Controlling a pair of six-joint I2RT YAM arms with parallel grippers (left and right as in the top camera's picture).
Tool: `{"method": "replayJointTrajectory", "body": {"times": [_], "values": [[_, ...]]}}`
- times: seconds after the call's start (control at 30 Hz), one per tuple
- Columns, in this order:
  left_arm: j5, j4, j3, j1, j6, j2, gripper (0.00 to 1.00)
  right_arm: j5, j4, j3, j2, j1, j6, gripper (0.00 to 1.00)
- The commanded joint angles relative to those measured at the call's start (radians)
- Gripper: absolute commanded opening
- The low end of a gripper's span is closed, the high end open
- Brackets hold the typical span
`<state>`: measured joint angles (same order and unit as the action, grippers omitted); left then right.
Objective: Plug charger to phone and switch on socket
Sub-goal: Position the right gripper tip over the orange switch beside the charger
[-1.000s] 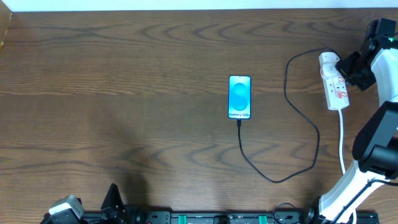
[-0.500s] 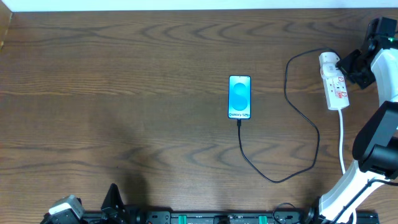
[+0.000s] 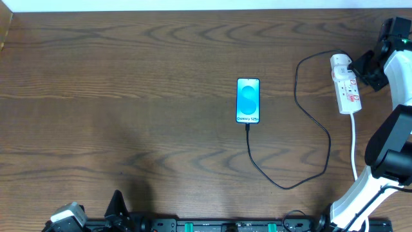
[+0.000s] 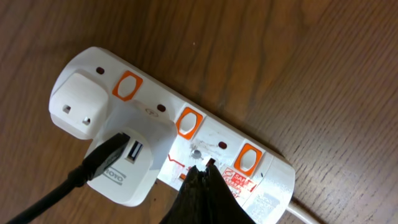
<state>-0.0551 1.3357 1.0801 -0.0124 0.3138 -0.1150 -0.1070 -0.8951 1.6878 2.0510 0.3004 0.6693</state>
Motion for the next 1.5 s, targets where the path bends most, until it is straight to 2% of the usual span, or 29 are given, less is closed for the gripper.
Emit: {"method": "replayJointTrajectory", "body": {"times": [0.0, 1.47], "values": [[-0.006, 0.001, -0.002, -0.005, -0.003, 0.009, 0.91, -0.039, 0.011, 0.018, 0.013, 0.013, 0.01, 0.01], [-0.006, 0.001, -0.002, -0.005, -0.003, 0.009, 0.91, -0.044, 0.083, 0.018, 0.115, 0.012, 0.006, 0.01]]}}
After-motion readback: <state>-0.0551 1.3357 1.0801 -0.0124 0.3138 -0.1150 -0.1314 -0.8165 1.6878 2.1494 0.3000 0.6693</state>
